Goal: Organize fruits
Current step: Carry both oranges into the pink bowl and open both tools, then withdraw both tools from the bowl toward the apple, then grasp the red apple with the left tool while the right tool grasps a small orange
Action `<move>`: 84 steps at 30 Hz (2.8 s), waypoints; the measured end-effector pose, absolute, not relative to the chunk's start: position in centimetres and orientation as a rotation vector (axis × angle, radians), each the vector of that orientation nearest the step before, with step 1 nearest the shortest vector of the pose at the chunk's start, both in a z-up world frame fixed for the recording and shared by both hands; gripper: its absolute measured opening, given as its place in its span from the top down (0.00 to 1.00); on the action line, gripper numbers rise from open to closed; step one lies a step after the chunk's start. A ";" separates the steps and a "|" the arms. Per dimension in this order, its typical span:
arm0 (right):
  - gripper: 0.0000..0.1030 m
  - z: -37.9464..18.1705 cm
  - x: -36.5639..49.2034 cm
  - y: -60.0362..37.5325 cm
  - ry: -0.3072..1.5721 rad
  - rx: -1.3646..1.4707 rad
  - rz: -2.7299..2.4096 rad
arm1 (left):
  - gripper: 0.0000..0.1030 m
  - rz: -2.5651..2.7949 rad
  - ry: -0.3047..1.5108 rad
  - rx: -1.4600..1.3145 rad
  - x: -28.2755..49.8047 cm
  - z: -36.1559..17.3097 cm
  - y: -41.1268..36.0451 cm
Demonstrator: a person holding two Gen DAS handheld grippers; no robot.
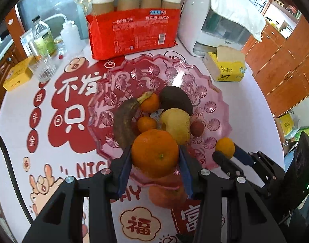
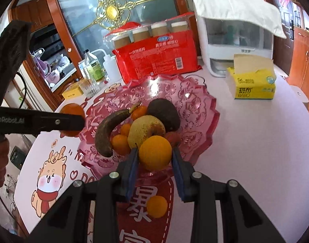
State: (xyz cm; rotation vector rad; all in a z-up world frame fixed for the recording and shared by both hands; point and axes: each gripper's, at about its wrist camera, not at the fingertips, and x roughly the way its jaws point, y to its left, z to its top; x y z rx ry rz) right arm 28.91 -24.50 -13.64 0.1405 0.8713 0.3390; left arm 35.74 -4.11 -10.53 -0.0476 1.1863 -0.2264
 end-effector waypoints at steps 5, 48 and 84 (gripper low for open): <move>0.65 -14.4 29.6 -24.4 0.907 0.128 0.353 | 0.39 -0.244 1.158 -0.081 35.9 -10.7 -4.4; 0.35 -13.2 22.1 -26.9 0.936 0.187 0.318 | 0.13 -0.147 1.232 -0.172 25.4 -10.8 -2.8; 0.70 -20.4 25.3 -22.6 1.036 -0.039 0.419 | 0.29 -0.203 1.395 -0.150 32.6 -22.1 -7.0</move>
